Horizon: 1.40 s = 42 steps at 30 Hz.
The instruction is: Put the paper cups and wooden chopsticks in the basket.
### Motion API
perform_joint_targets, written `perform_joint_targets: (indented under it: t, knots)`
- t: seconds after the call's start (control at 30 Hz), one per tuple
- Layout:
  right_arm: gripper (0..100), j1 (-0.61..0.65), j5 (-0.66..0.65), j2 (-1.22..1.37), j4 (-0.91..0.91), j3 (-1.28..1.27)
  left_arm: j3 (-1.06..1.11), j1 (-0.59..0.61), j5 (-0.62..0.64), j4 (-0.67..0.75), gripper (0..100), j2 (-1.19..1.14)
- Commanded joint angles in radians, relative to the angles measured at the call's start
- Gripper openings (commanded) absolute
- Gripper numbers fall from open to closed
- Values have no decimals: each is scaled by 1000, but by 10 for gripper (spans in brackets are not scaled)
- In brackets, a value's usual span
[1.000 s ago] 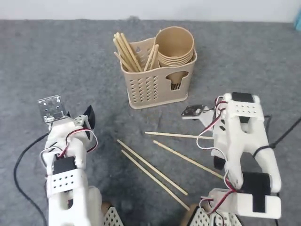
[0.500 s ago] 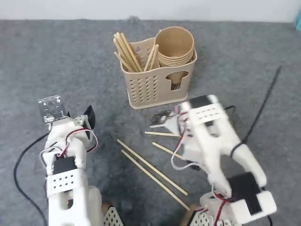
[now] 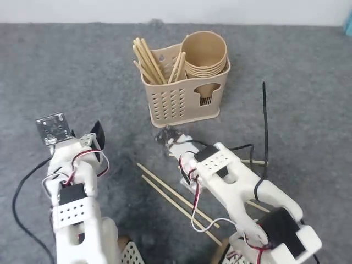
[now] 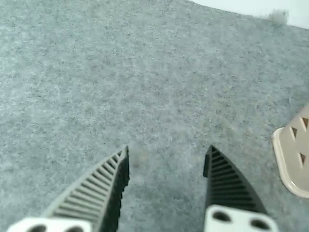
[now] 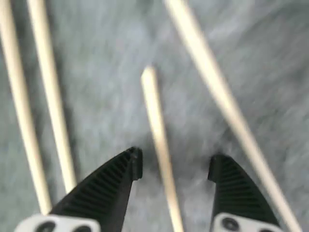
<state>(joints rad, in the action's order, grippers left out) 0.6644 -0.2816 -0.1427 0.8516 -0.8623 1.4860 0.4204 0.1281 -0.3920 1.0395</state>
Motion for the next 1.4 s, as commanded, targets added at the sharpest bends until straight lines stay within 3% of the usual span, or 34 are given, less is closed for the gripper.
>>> perform_joint_targets:
  t: [0.0,0.2,0.37,0.47,0.6,0.77,1.0,1.2,1.37]
  knots:
    - [238,12,35,-33,-107,3,-41,6,18,28,237,20]
    - [210,12,41,-22,-133,2,-41,6,18,28,237,20]
    - [0,12,41,-22,-130,0,-41,6,18,28,236,20]
    - [39,12,37,-33,-130,-21,-41,6,18,28,236,20]
    - [7,10,35,-73,-127,-31,-39,6,18,28,236,20]
    - [8,18,41,-275,-28,-23,-39,6,18,28,236,20]
    - [8,13,43,-769,10,-28,-38,6,18,28,236,20]
    - [8,10,41,-1122,-219,-31,-36,6,18,28,236,20]
    - [8,10,41,-1205,-469,-31,-36,5,18,28,236,20]
